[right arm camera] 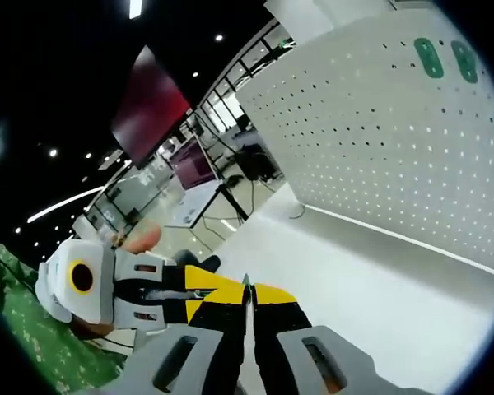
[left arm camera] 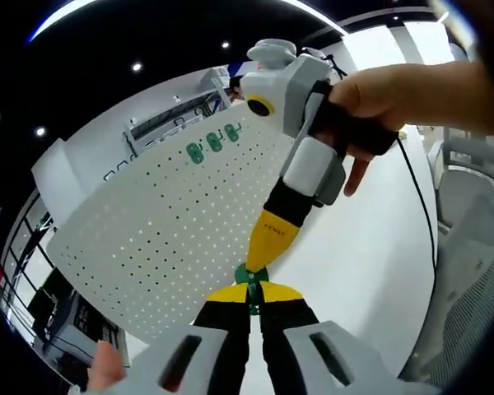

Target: Insert the hook assembly into the mounting plate slot until the hook locks in place.

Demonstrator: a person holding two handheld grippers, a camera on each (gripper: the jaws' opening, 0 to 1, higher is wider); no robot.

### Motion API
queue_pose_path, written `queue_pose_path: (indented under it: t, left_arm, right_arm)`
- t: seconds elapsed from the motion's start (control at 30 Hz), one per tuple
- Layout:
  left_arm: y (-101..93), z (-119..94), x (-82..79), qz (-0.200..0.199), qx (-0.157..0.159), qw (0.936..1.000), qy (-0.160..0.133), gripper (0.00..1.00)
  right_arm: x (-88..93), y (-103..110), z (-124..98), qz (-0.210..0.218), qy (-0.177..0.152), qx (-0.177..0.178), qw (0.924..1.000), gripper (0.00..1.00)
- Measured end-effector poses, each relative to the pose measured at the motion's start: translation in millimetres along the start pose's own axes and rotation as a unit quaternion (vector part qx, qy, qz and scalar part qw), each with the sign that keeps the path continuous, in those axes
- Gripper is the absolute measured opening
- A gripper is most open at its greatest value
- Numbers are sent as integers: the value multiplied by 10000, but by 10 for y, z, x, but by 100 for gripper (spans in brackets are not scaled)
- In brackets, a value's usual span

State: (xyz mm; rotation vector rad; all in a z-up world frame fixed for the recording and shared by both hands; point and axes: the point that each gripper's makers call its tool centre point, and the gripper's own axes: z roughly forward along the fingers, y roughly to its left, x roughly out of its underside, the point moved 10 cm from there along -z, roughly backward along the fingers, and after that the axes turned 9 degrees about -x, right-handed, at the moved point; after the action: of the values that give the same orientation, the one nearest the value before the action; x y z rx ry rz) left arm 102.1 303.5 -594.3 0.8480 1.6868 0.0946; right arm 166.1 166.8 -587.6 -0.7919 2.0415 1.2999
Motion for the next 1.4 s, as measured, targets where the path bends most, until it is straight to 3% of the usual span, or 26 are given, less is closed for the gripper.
queue_pose_path:
  t: [0.4, 0.73, 1.23, 1.4]
  left_arm:
    - [24, 2, 4, -310, -6, 9994, -121, 2]
    - [85, 20, 18, -585, -15, 9982, -158, 2]
    - [165, 39, 57, -818, 27, 9965, -177, 2]
    - [165, 67, 52, -903, 71, 9957, -195, 2]
  right_arm:
    - [-12, 46, 5, -251, -149, 109, 9995, 7]
    - [-58, 56, -71, -553, -581, 414, 9959, 19]
    - [-16, 48, -125, -1085, -900, 525, 9886, 50]
    - [-3, 28, -183, -1245, -1129, 818, 9824, 65]
